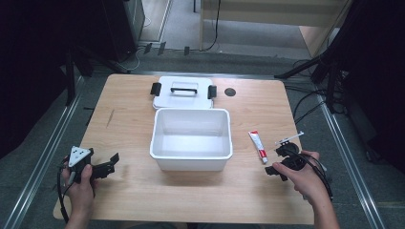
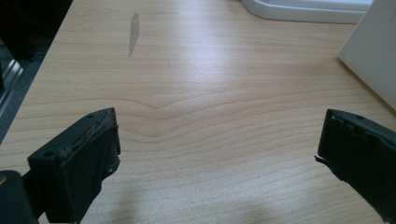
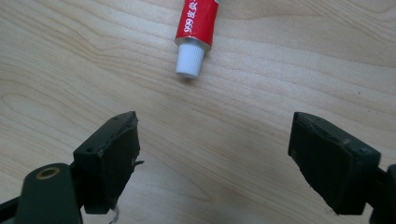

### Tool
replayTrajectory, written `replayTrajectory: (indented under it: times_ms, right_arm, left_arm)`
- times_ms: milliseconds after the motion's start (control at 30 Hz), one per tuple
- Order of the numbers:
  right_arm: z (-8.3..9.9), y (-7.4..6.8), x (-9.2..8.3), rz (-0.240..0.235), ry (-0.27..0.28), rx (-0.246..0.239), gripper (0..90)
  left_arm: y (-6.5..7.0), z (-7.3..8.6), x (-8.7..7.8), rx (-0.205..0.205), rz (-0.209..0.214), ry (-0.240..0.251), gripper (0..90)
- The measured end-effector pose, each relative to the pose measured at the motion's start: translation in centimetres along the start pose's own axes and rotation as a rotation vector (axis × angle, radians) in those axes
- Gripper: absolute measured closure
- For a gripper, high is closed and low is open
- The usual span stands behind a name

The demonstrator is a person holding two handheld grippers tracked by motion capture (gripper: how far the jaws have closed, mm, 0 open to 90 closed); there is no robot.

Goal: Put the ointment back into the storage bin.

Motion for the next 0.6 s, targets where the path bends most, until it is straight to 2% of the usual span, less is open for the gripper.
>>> replayTrajectory:
  times_ms: [233,400,467,600]
  right_arm:
    - [-1.4,-0.4,0.0,0.048,-0.101,-0.029,21.6]
    - [-2.6,-1.2,0.6,0.085,-0.181,-0.038,22.2]
    - [-3.2,-1.5,0.7,0.084,-0.195,-0.038,26.0]
    - [-4.4,-1.9,0.9,0.061,-0.200,0.004,33.9]
  left_arm:
    - [0.0,0.0,0.0,0.001,0.006,-0.006,0.0]
    - [0.0,0.0,0.0,0.002,0.007,-0.006,0.0]
    - [0.0,0.0,0.0,0.002,0.007,-0.006,0.0]
    - [0.0,0.0,0.1,0.004,0.010,-0.007,0.0]
Point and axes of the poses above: each handheld gripper's, and its own axes: x roughly forward along the jaws, z roughly out of its underside, y roughly to its right, the point moved 5 cm from there along x, roughly forward along the jaws, and after that the axes turned 14 degrees about x, right-handed, at the moved point
